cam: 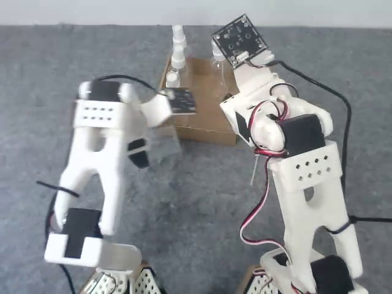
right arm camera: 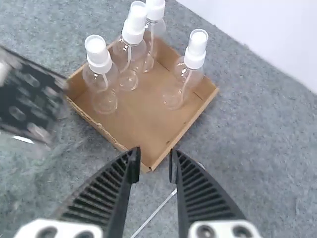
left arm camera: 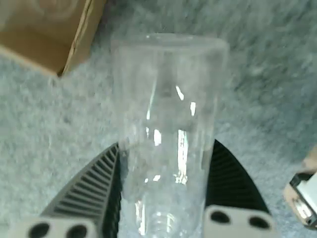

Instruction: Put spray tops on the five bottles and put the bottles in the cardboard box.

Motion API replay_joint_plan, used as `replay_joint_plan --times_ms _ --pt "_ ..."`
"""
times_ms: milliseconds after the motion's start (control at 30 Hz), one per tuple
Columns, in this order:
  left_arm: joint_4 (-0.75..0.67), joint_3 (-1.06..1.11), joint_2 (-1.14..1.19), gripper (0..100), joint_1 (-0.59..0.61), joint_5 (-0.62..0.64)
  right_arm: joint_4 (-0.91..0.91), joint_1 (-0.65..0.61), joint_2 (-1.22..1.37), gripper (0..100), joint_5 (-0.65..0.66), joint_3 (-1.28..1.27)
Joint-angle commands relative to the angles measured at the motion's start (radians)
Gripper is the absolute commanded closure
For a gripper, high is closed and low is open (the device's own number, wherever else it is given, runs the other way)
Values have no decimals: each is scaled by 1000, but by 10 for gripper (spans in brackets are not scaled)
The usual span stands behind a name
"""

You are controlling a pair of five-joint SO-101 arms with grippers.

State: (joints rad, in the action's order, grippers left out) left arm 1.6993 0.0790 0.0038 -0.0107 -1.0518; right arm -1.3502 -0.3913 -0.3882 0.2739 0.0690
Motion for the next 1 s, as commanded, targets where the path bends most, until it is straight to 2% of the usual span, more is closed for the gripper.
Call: replay_joint_plan --times_ms 0,133,300,467,967 --pt "11 22 -58 813 -95 81 25 15 -51 924 9 18" --pt "9 59 -58 795 -186 127 25 16 -51 924 9 18" --pt "-12 56 -58 775 -250 244 25 16 -51 924 9 18" --pt "-9 58 -58 709 -259 292 21 16 -51 924 9 18" --pt "11 -2 -60 706 -229 293 22 16 -50 924 8 17"
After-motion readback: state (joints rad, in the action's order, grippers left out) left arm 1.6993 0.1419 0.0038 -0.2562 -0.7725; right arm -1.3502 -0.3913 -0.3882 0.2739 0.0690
